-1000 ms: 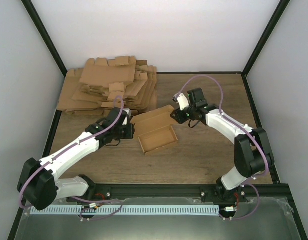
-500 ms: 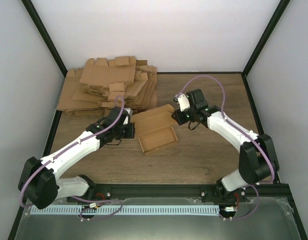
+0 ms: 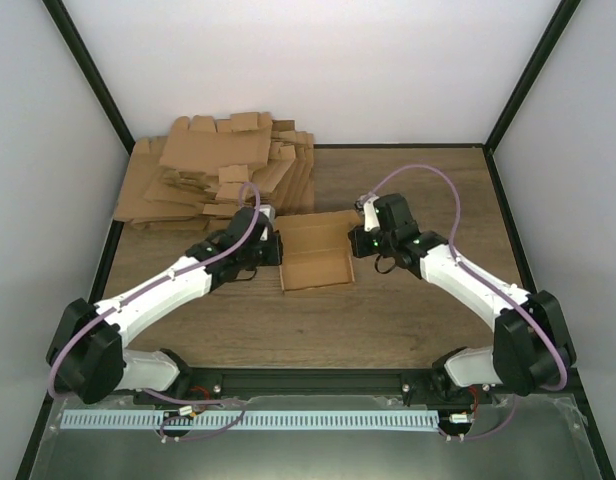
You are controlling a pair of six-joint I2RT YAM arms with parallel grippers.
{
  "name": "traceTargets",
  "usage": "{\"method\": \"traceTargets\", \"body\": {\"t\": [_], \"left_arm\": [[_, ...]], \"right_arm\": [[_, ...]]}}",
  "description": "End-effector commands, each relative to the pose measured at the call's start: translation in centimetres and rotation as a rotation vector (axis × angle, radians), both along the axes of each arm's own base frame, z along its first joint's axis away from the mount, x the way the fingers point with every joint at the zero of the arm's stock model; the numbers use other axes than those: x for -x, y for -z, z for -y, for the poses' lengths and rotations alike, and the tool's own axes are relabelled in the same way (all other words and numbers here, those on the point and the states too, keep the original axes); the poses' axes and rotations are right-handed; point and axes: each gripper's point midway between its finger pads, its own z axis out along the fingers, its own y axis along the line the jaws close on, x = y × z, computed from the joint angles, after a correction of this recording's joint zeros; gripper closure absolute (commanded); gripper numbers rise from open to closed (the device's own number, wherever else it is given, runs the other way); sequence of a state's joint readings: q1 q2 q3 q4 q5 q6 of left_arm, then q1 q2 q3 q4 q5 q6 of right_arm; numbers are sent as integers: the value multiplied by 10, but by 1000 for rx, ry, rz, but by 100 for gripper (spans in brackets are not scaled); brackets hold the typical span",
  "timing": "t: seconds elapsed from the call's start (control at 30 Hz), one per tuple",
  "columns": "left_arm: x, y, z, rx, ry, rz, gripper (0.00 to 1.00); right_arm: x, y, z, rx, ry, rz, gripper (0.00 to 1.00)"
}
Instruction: Fold the paper box
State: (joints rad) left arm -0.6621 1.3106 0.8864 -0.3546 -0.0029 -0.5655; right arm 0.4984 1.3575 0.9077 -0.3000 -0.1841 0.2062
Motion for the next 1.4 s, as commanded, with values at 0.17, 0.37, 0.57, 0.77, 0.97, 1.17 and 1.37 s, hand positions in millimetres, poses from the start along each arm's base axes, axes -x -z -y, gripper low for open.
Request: {"method": "traceTargets", "body": {"t": [0.17, 0.37, 0.57, 0.77, 0.97, 1.17, 1.37], "left_arm": [[-33, -37, 45, 78, 41, 197, 96], [-22, -10, 49, 47, 59, 185, 96], [-7, 15, 47, 17, 70, 147, 96], [2, 27, 43, -51, 90, 94, 96], [9, 29, 45, -56, 107, 69, 95], [10, 12, 42, -63, 98, 74, 57], [24, -22, 29, -84, 108, 60, 24]], "right_arm": [[-14, -38, 17, -132, 216, 190, 99], [-1, -11, 28, -129, 270, 190, 99], [11, 18, 34, -92, 267, 157, 99], [25, 34, 39, -69, 258, 126, 99], [28, 41, 44, -23, 250, 122, 99], [28, 39, 45, -25, 240, 148, 99], [28, 40, 40, -26, 208, 159, 99]]}}
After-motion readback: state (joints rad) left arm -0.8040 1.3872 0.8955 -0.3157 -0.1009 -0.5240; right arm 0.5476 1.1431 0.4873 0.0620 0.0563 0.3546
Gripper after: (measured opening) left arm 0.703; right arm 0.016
